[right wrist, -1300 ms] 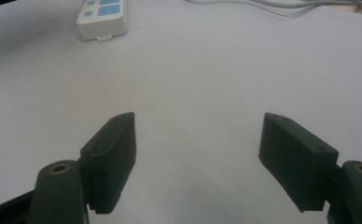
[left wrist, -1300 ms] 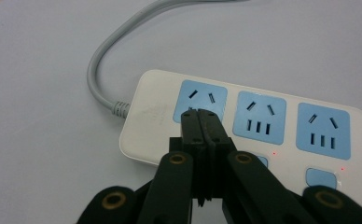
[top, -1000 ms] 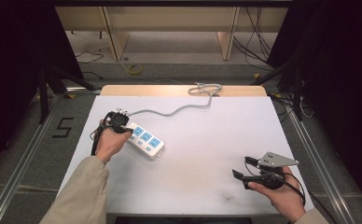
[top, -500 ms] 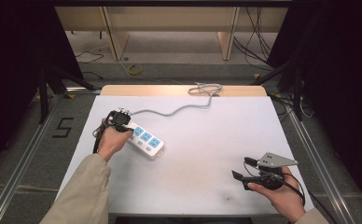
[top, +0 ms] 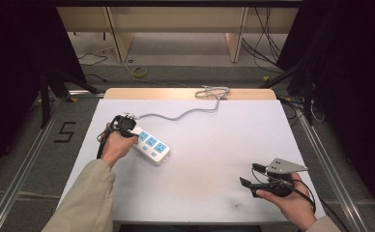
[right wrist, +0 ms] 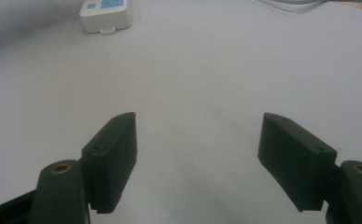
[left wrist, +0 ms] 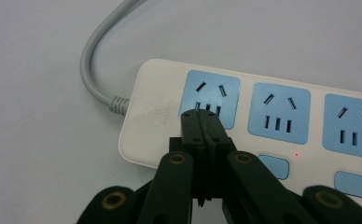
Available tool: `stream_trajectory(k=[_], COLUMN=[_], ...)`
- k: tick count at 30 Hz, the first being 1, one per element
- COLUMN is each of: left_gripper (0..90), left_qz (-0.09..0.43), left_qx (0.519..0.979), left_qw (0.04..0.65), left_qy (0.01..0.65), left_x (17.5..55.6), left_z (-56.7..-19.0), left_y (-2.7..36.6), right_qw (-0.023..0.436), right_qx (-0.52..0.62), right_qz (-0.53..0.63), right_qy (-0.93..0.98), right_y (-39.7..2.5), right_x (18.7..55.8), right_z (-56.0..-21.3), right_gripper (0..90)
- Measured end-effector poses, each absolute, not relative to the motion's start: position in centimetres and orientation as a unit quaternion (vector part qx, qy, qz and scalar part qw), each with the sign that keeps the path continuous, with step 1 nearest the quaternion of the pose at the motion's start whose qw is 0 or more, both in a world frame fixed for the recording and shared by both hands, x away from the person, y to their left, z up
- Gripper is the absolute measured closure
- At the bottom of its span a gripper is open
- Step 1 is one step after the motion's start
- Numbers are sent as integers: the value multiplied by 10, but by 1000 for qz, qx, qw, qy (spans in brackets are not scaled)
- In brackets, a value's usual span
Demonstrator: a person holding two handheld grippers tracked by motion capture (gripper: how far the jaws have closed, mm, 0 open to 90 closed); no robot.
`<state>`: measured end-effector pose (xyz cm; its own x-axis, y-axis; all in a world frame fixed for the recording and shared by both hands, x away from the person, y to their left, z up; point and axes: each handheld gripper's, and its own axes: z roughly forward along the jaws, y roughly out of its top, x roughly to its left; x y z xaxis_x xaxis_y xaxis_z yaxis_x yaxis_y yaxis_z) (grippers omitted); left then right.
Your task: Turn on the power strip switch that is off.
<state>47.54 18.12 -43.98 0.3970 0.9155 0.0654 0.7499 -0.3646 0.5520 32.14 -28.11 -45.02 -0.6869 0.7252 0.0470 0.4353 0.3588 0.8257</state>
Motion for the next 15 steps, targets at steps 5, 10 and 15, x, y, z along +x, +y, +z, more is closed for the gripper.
stream_trajectory(k=[5,10,15], left_gripper=[898,898,898], left_qz=[182,180,179], left_qx=[808,811,810], left_qw=[219,218,219], left_qy=[516,512,513], left_x=[476,477,477], left_z=[-442,-442,-443], left_y=[181,181,181], right_qw=[166,165,165], right_qx=[359,359,359], right_qz=[437,438,438], right_qy=[808,808,807], right_y=[-281,-281,-281], right_x=[321,321,321], right_z=[-450,-450,-450], right_gripper=[285,284,284])
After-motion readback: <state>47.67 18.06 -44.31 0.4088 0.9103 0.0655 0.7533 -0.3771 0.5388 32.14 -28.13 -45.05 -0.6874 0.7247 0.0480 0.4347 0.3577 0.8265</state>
